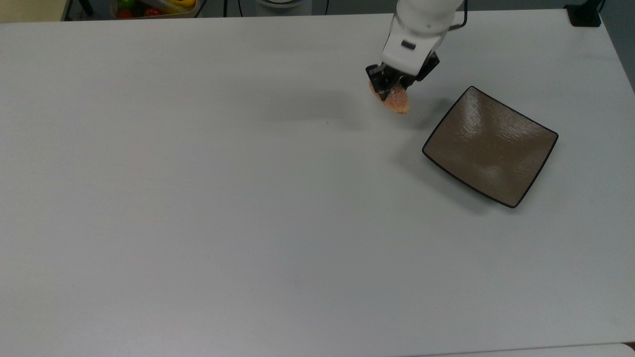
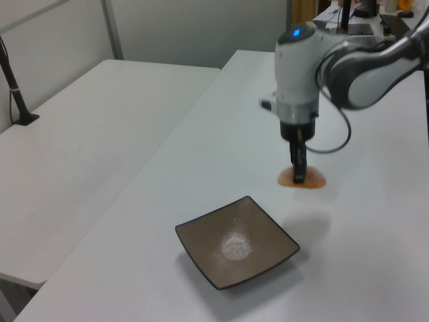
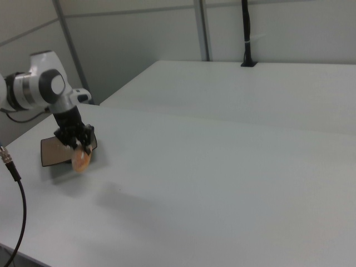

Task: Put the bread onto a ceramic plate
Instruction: 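Lift the held bread roll and carry it over the brown plate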

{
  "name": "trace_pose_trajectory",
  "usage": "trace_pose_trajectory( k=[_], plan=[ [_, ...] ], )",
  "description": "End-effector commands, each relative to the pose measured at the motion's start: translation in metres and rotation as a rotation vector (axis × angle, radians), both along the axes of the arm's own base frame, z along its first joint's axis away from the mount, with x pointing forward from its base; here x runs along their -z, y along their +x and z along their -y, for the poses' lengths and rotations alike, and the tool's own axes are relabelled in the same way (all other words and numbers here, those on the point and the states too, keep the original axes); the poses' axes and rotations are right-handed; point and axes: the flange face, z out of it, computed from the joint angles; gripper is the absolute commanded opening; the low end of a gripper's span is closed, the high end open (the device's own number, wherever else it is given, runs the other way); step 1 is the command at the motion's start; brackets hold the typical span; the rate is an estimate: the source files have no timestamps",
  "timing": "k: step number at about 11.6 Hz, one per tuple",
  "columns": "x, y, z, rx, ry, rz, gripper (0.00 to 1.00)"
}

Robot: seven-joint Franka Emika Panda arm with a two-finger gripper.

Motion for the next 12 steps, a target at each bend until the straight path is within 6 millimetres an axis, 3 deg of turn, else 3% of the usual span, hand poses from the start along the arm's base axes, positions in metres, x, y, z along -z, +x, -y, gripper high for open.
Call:
trace_pose_trajectory(
  k=[1, 3, 7, 9, 10, 11, 12],
  plan=[
    [-0.028, 0.019, -0.016, 0.052, 0.058, 0.068, 0.38],
    [-0.031, 0.033, -0.048, 0.049, 0.102, 0.105, 0.39],
    [0.003, 0.04, -0.113, 0.112, 0.183, 0.161, 0.4],
    [0.024, 0.045, -0.139, 0.148, 0.188, 0.164, 0.49],
    [0.035, 0.047, -0.142, 0.171, 0.175, 0.167, 0.79],
    [0.039, 0.048, -0.144, 0.162, 0.161, 0.19, 1.0],
    [0.038, 0.049, -0.144, 0.159, 0.159, 0.194, 1.0]
  ],
)
